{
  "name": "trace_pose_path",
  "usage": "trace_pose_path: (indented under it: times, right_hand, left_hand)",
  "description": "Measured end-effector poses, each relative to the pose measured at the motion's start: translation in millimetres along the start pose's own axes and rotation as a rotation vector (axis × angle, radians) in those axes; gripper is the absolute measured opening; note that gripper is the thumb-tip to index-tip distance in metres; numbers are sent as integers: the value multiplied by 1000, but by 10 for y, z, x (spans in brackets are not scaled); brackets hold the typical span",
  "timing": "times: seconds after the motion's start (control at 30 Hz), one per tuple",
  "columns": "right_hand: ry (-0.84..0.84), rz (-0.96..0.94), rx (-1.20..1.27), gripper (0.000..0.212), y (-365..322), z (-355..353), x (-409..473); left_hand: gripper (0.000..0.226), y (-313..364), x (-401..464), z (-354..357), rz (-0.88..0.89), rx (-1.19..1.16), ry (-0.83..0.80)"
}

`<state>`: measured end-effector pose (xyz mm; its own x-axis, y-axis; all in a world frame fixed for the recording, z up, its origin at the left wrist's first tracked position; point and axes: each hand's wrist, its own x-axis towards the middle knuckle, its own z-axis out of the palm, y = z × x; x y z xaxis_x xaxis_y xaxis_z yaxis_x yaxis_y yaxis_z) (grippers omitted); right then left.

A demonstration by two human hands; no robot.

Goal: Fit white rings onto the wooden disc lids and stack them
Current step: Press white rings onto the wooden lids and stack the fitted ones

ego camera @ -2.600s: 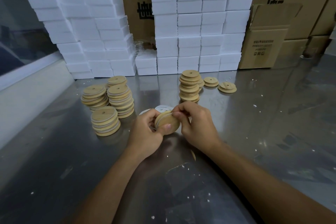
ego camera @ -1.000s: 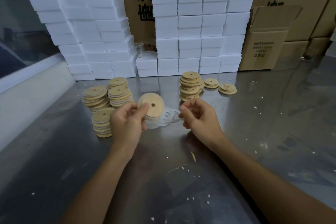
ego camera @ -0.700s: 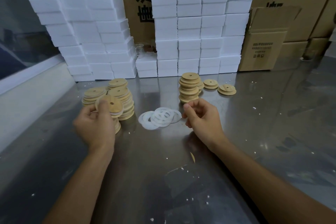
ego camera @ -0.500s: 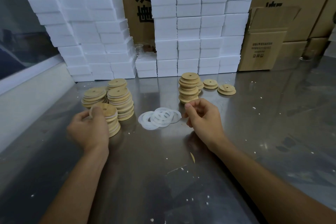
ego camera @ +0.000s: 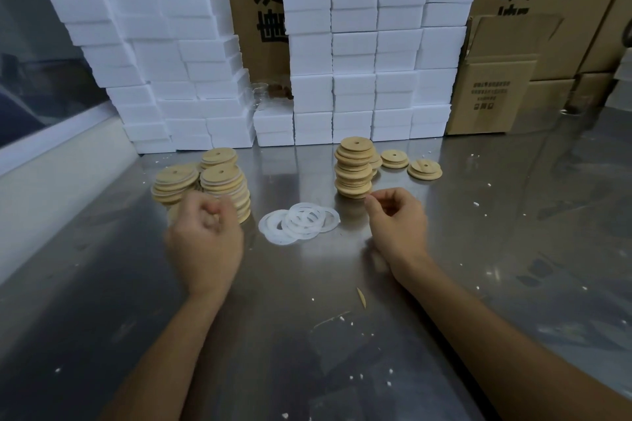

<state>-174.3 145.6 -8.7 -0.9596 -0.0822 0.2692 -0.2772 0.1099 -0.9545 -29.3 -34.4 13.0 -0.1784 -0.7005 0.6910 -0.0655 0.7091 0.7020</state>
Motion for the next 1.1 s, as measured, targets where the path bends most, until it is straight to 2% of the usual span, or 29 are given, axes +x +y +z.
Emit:
trace_pose_path:
  times: [0.07, 0.13, 0.17, 0.2, 0.27, 0.33, 0.47, 0.57, 0.77, 0.87, 1.0, 1.1]
  right_hand:
    - [33, 16, -38, 6, 19, -45, 52]
    - [66, 45, -63, 10, 26, -96, 118]
    - [89, 62, -73, 11, 29, -116, 154]
    - [115, 74, -88, 12, 35, -135, 189]
    - [145, 87, -126, 13, 51, -160, 249]
    - [116, 67, -156, 20, 65, -159, 286]
    - [-32, -90, -206, 67, 69, -86, 297]
    - [-82, -247, -314, 86, 57, -17, 324]
    - [-92, -496, -551, 84, -5, 93, 407]
    - [-60, -496, -567, 83, 15, 159, 475]
    - [-11, -458, -583, 84, 53, 242, 603]
    - [-48, -416, -551, 86, 64, 309, 680]
  left_hand:
    - [24, 99, -154, 73, 189, 64, -236]
    - [13, 118, -264, 133, 321, 174, -484]
    - [13, 104, -294, 156, 346, 218, -588]
    - [23, 77, -310, 178, 351, 251, -666]
    - [33, 50, -309, 197, 325, 295, -753]
    - [31, 63, -307, 195, 315, 332, -760]
    - [14, 88, -296, 209, 284, 295, -705]
    - [6, 109, -293, 204, 259, 315, -688]
    - [7, 141, -304, 185, 244, 358, -670]
    - [2, 157, -306, 174, 205, 342, -672]
    - [15, 169, -321, 203, 195, 357, -692]
    - [5, 167, -342, 232, 221, 363, -683]
